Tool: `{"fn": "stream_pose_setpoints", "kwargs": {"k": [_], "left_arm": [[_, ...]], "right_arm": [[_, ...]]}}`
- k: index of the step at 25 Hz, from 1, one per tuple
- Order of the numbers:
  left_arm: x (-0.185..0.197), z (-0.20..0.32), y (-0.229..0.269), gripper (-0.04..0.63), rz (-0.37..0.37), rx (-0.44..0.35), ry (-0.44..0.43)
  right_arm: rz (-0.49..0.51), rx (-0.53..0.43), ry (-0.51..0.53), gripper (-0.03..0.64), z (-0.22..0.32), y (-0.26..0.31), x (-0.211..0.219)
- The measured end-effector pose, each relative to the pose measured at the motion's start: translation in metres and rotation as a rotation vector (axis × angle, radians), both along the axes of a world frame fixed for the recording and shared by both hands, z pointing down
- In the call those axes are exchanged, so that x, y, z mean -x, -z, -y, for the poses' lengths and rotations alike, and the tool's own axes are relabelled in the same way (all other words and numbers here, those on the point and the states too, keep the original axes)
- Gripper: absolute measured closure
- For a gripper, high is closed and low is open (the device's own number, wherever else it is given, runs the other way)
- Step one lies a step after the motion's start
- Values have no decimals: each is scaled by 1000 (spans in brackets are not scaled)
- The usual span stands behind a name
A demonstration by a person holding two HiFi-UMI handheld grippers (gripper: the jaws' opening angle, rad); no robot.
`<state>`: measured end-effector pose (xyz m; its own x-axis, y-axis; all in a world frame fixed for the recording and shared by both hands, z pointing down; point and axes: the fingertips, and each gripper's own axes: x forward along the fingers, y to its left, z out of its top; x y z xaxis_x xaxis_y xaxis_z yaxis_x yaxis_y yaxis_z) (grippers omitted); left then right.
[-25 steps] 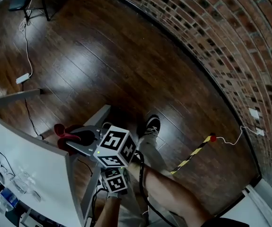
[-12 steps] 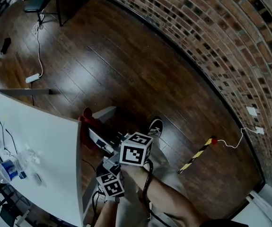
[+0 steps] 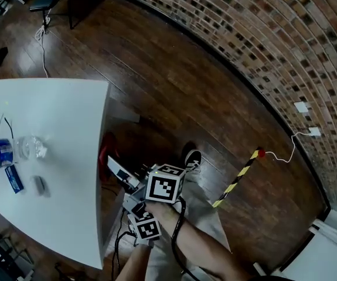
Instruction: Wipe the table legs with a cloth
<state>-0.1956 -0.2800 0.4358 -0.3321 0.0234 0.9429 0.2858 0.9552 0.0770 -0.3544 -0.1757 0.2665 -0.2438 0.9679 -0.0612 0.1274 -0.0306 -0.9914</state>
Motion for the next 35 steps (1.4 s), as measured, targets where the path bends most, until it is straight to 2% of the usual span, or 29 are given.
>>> {"fn": "stream_pose_setpoints", "kwargs": {"k": [9, 15, 20, 24, 28, 32, 35], "left_arm": [[-93, 13, -14, 595, -18, 3, -54], [-147, 19, -13, 594, -20, 20, -118], [-216, 15, 9, 595, -14, 25, -178], [-264, -1, 29, 595, 9, 28, -234], [-319, -26, 39, 594, 18, 15, -272], [-370, -59, 46, 595, 25, 12, -367], [-392, -89, 51, 595, 50, -10, -405]], "right_arm": [[-25, 47, 89, 580, 7, -1, -103], [-20, 35, 126, 580, 15, 0, -173], [-26, 9, 117, 580, 22, 3, -229], [-24, -27, 63, 580, 32, 6, -266], [-33, -16, -21, 580, 34, 5, -295], [-38, -22, -162, 580, 46, 6, -317], [-25, -58, -302, 580, 61, 8, -328]]}}
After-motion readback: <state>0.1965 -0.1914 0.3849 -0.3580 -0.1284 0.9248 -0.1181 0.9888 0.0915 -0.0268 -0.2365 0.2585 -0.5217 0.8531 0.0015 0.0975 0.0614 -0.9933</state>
